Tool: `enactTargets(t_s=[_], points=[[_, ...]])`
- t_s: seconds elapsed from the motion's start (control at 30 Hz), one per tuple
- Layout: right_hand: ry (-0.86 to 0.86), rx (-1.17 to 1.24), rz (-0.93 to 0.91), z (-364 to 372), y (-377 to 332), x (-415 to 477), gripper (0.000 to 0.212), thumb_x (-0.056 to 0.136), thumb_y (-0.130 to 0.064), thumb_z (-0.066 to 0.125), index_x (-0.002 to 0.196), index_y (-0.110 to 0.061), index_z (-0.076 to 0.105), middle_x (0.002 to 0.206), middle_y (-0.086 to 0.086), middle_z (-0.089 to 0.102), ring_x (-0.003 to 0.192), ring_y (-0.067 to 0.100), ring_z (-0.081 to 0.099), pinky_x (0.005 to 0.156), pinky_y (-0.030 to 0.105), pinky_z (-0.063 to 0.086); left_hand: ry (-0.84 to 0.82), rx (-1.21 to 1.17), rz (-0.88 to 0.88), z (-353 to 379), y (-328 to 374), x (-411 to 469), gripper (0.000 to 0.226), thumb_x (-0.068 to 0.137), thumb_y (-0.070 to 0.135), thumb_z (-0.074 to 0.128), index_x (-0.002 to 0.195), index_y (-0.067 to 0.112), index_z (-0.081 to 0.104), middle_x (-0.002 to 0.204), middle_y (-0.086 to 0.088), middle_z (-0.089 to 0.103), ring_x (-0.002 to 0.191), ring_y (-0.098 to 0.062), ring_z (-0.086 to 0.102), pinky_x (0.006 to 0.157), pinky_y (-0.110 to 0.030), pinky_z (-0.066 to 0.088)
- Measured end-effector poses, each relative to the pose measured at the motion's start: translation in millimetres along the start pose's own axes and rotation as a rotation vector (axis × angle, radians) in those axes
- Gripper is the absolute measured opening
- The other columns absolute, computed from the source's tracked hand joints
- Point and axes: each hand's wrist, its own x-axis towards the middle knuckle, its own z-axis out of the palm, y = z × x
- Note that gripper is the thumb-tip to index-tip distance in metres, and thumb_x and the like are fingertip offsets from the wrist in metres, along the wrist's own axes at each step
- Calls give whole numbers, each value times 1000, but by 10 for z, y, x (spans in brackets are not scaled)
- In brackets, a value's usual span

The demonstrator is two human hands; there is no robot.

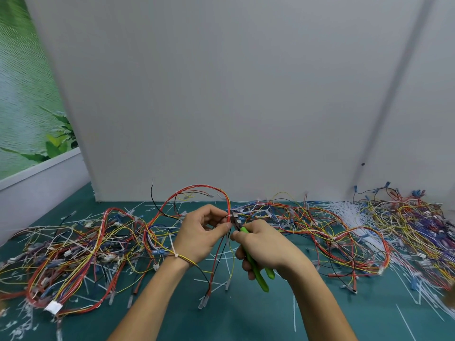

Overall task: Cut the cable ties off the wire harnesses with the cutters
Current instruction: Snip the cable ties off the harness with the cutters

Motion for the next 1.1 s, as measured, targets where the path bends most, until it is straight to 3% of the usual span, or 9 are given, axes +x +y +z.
enactTargets(t_s=[0.43, 0.63, 1.1], points=[[-29, 2, 18, 22, -26, -10, 25, 107, -34, 48, 102, -9, 52, 85, 9, 63, 53, 16, 63, 55, 36, 60, -10, 3, -7, -11, 34, -15, 17, 83, 5, 80, 96, 13, 73, 89, -3, 75, 87, -17, 72, 86, -41, 60], [32, -4, -3, 26, -18, -1, 35, 107, -32, 48, 109, 2, 55, 76, 7, 62, 51, 19, 60, 52, 36, 58, -8, -7, 1, -1, 30, -6, 16, 83, 4, 80, 94, 12, 72, 89, -5, 76, 87, -20, 72, 85, -43, 60], [25, 12, 12, 25, -14, -5, 37, 108, -29, 45, 116, 5, 56, 63, 0, 61, 49, 18, 59, 47, 31, 53, -4, 20, 19, 11, 53, -22, 16, 83, 5, 80, 95, 14, 73, 88, -2, 76, 86, -15, 72, 84, -38, 60]])
